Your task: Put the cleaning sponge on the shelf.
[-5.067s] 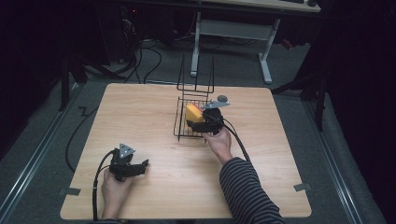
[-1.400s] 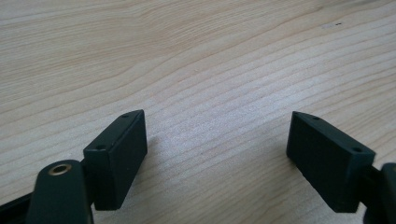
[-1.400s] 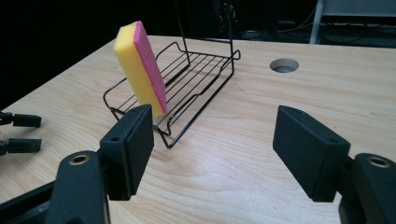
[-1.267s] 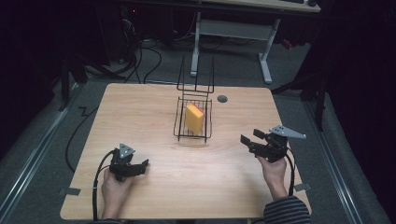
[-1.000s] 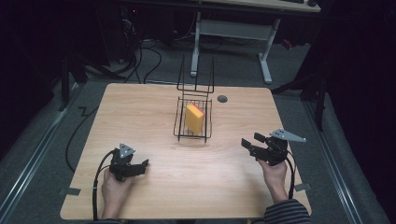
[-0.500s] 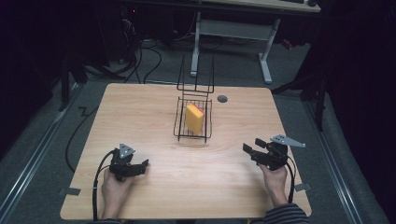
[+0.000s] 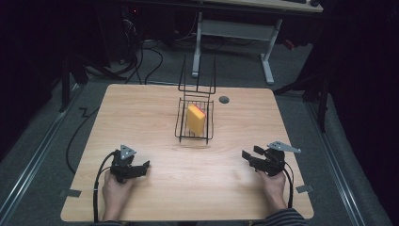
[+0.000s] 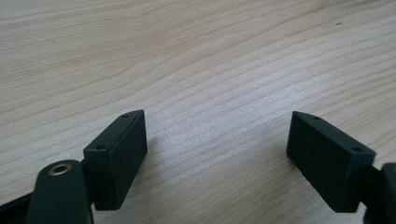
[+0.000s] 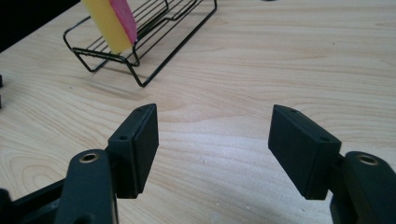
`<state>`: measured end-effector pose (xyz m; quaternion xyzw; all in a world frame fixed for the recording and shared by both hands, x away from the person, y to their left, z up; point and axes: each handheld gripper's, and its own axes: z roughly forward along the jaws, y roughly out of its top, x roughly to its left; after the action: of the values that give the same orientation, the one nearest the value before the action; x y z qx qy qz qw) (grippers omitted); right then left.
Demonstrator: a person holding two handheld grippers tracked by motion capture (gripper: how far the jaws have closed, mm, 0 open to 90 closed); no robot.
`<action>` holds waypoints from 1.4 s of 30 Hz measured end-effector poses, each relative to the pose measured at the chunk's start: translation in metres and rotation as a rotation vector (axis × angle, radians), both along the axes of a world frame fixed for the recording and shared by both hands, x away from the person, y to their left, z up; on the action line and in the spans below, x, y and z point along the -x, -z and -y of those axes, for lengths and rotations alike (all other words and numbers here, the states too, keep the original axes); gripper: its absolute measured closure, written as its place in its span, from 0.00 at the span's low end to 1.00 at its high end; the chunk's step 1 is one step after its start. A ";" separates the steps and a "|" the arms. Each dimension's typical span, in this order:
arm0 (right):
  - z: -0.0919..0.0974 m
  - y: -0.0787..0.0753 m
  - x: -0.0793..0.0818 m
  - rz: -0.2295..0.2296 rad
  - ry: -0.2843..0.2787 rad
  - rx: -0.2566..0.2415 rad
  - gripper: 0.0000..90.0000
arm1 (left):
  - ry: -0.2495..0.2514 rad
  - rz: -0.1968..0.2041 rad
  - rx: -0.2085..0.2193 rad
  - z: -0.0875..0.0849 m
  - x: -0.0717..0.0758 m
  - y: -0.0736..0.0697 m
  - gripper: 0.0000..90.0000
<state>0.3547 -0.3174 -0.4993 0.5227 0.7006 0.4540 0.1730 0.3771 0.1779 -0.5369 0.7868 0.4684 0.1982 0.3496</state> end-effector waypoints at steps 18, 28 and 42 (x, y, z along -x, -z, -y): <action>-0.008 0.023 -0.003 -0.039 0.004 0.121 0.38 | 0.000 0.000 0.000 0.000 0.000 0.000 0.23; -0.011 0.028 -0.004 -0.056 0.012 0.161 0.38 | 0.000 0.000 0.000 0.000 0.000 0.000 0.23; -0.025 0.031 -0.005 -0.078 0.028 0.306 0.37 | 0.001 0.000 0.001 0.000 0.000 0.000 0.23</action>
<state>0.3602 -0.2925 -0.5307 0.5170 0.7604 0.3191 0.2296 0.3770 0.1778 -0.5370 0.7868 0.4683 0.1978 0.3501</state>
